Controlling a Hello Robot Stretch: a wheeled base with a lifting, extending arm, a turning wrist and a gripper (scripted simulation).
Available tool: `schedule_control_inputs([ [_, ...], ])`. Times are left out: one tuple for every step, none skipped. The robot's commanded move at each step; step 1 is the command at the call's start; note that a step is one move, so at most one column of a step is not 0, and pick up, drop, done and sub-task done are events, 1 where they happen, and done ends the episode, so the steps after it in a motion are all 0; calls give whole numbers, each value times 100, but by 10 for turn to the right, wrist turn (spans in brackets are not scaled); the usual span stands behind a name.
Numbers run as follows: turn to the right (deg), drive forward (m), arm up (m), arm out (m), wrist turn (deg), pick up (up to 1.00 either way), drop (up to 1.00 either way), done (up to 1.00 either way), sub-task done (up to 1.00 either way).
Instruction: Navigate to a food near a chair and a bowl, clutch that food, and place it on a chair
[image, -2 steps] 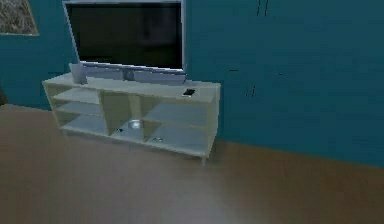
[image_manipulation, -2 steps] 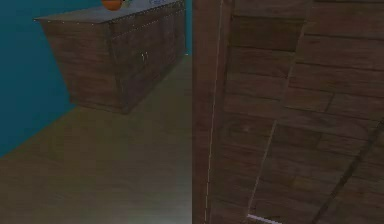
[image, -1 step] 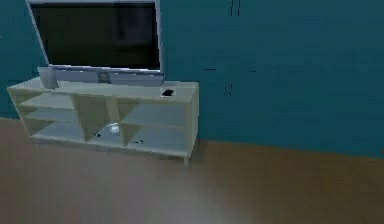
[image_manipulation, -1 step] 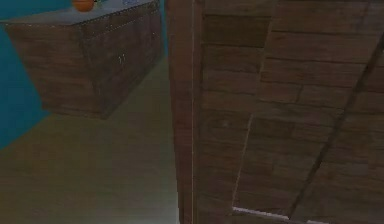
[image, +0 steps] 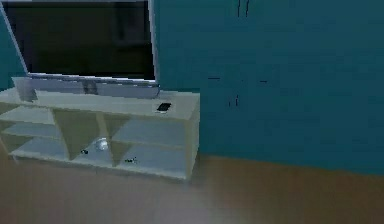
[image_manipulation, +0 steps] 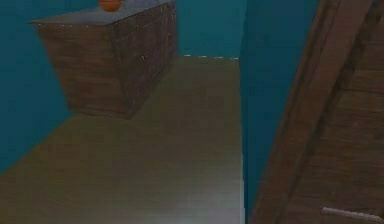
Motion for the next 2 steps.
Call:
schedule_control_inputs([
  [-60,0,0,0,0,0,0,0,0],
  [0,30,0,0,0,0,0,0,0],
])
